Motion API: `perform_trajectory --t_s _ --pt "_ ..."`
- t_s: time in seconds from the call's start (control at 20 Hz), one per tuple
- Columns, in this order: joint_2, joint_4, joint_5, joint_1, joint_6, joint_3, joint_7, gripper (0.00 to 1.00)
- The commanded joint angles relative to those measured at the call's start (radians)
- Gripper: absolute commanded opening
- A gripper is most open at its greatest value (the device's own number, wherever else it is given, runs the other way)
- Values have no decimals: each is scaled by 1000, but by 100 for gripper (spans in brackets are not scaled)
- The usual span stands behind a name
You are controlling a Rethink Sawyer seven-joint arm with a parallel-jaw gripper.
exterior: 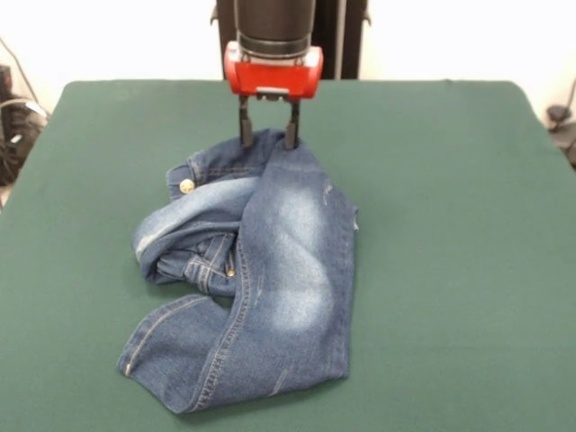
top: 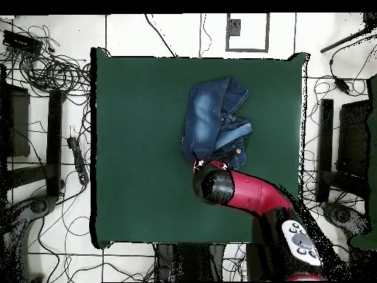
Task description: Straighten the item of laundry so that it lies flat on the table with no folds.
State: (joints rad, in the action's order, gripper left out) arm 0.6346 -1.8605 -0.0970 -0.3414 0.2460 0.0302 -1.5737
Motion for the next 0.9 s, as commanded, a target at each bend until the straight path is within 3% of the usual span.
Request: perform_trajectory --t_s 0.05,0.4,0.65,0.9 --pt "-44 57 -66 -35 99 182 50 100" --pt "-33 64 -35 -48 48 150 -78 100" --pt "14 76 32 -37 122 108 -147 100" --pt "57 122 74 42 200 22 -218 100"
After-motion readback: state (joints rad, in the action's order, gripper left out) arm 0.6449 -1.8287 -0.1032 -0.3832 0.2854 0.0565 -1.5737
